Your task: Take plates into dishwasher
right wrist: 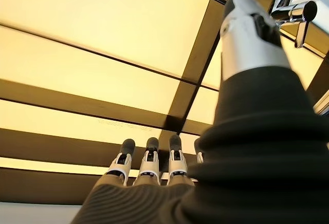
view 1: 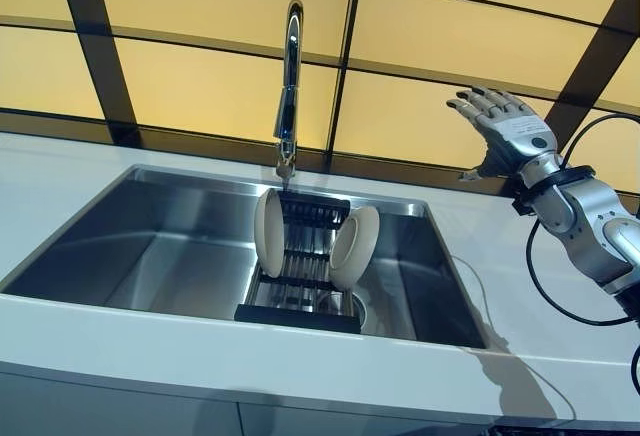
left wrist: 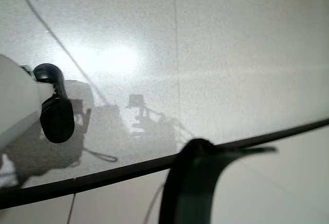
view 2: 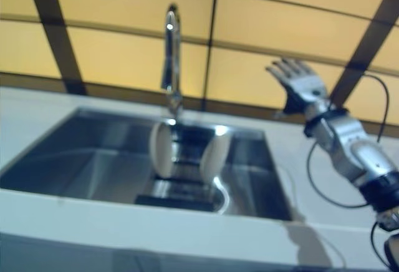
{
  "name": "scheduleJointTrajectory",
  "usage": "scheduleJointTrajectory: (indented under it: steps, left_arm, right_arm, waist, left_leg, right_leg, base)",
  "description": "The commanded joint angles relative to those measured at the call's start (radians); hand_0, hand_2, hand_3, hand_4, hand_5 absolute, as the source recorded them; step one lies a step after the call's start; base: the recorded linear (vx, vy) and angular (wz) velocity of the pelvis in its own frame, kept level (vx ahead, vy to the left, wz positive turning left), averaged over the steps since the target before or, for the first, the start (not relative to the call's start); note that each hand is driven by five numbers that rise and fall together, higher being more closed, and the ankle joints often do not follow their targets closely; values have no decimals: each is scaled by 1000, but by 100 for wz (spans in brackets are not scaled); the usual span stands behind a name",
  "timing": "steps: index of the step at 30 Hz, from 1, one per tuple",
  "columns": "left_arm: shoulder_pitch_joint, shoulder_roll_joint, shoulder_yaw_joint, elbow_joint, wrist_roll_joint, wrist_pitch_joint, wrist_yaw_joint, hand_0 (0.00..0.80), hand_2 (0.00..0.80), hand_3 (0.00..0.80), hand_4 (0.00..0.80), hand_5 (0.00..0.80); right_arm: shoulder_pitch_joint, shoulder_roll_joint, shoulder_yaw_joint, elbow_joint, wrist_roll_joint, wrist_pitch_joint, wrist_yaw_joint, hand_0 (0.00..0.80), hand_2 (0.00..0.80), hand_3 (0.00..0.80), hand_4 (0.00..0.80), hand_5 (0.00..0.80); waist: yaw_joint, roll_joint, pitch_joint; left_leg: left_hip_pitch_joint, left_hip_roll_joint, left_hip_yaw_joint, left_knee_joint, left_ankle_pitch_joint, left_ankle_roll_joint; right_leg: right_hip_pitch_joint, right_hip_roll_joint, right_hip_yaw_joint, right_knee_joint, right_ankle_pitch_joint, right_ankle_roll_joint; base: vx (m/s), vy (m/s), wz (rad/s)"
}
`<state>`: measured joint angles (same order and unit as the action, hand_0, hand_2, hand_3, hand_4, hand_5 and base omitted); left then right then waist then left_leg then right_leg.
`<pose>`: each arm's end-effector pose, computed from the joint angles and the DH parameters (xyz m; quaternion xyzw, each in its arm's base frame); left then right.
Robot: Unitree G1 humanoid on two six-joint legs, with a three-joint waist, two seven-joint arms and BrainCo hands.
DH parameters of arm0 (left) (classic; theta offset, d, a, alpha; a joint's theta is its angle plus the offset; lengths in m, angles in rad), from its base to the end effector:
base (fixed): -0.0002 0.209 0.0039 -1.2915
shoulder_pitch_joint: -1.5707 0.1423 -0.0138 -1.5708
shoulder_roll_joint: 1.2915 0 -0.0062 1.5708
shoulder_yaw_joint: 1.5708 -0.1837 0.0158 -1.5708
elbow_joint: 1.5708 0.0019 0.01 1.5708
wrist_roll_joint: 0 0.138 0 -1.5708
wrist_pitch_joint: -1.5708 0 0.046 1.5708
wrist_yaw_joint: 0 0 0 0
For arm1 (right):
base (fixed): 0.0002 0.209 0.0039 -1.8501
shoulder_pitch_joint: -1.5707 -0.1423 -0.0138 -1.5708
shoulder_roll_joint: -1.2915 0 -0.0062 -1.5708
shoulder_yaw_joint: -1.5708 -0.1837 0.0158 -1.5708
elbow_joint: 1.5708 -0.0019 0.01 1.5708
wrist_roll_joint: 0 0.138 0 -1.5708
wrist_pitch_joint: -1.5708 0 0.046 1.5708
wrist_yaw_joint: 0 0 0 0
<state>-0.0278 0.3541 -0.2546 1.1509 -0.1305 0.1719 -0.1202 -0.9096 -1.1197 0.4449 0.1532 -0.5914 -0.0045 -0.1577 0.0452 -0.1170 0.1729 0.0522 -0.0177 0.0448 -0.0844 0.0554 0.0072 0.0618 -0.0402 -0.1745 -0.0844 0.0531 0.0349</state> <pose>0.0863 0.2533 -0.1031 0.1238 0.6155 -0.0078 0.7783 0.2857 -0.2445 0.2855 -0.7455 -0.2989 -0.1104 0.5854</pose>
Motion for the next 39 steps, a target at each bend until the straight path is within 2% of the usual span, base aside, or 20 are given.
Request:
scheduleJointTrajectory:
  steps: [1, 5, 6, 7, 8, 9, 12, 18, 25, 29, 32, 39]
  left_arm:
    - [-33, 24, -30, 0, 26, 5, -9, 0, 0, 0, 0, 0]
    - [-34, 27, -26, -1, 31, 2, -11, 0, 0, 0, 0, 0]
    - [-36, 28, -24, -2, 32, 1, -10, 0, 0, 0, 0, 0]
    - [-38, 27, -16, 1, 35, -2, -11, 0, 0, 0, 0, 0]
    - [-38, 29, -17, 1, 35, -3, -12, 0, 0, 0, 0, 0]
    - [-41, 28, -9, 6, 39, -8, -14, 0, 0, 0, 0, 0]
    - [-41, 27, -2, 12, 47, -19, -17, 0, 0, 0, 0, 0]
    - [-41, 29, -11, 37, 41, -41, -19, 0, 0, 0, 0, 0]
    - [-40, 27, -20, 51, 44, -48, -18, 0, 0, 0, 0, 0]
    - [-40, 28, -20, 56, 44, -52, -19, 0, 0, 0, 0, 0]
    - [-36, 26, -27, 64, 31, -57, -16, 0, 0, 0, 0, 0]
    - [-34, 24, -28, 62, 22, -54, -8, 0, 0, 0, 0, 0]
  right_arm:
    - [-40, -74, 34, -16, -58, -32, -56, 0, 0, 0, 0, 0]
    - [-27, -69, 33, -1, 47, -8, -19, 0, 0, 0, 0, 0]
    - [-15, -60, 24, 7, 191, 35, 32, 0, 0, 0, 0, 0]
    - [19, -24, -14, 27, 410, 100, 97, 0, 0, 0, 0, 0]
    - [23, -25, -18, 25, 412, 102, 98, 0, 0, 0, 0, 0]
    - [69, 27, -77, 47, 589, 162, 173, 0, 0, 0, 0, 0]
    - [116, 115, -148, 103, 807, 249, 251, 0, 0, 0, 0, 0]
    - [94, 189, -168, 207, 1014, 351, 299, 0, 0, 0, 0, 0]
    - [91, 272, -179, 281, 1279, 515, 314, 0, 0, 0, 0, 0]
    - [90, 289, -177, 302, 1328, 549, 316, 0, 0, 0, 0, 0]
    - [74, 312, -176, 354, 1448, 592, 281, 0, 0, 0, 0, 0]
    - [54, 329, -189, 375, 1603, 625, 217, 0, 0, 0, 0, 0]
  waist:
    - [39, -4, -27]
    - [40, -6, -23]
    - [39, -7, -21]
    - [35, -6, -18]
    - [36, -8, -18]
    - [32, -5, -14]
    - [29, -2, -8]
    - [31, -1, -10]
    - [34, -5, -18]
    - [34, -7, -20]
    - [37, -9, -22]
    - [41, -17, -24]
  left_leg:
    - [-8, -27, -17, 47, -103, 47]
    - [-9, -26, -20, 46, -103, 47]
    - [-10, -25, -20, 45, -102, 46]
    - [-10, -24, -19, 42, -101, 45]
    - [-10, -24, -19, 42, -101, 45]
    - [-9, -23, -18, 42, -99, 42]
    - [-4, -20, -13, 38, -97, 37]
    - [6, -16, -3, 31, -94, 29]
    - [19, -12, 9, 22, -92, 22]
    - [23, -11, 13, 18, -90, 21]
    - [26, -11, 13, 15, -87, 17]
    - [26, -9, 14, 11, -84, 13]
  right_leg:
    - [-38, -22, 16, 71, -17, 92]
    - [-39, -21, 16, 71, -16, 93]
    - [-40, -20, 15, 70, -15, 93]
    - [-41, -20, 16, 70, -14, 92]
    - [-41, -20, 15, 70, -14, 91]
    - [-43, -20, 15, 72, -14, 89]
    - [-42, -22, 12, 73, -14, 84]
    - [-33, -22, 4, 66, -15, 76]
    - [-24, -20, -2, 63, -16, 72]
    - [-23, -19, -3, 61, -16, 70]
    - [-18, -15, -4, 58, -18, 65]
    - [-13, -13, -8, 52, -20, 63]
  base:
    - [0, 0, 0]
    - [-15, -18, 6]
    - [-38, -17, 6]
    - [-34, -15, 5]
    - [-40, -4, 10]
    - [-27, 9, 8]
    - [-12, 6, 2]
    - [0, 0, 0]
    - [0, 0, -1]
    - [0, 0, 0]
    - [5, 10, 0]
    - [0, 0, 0]
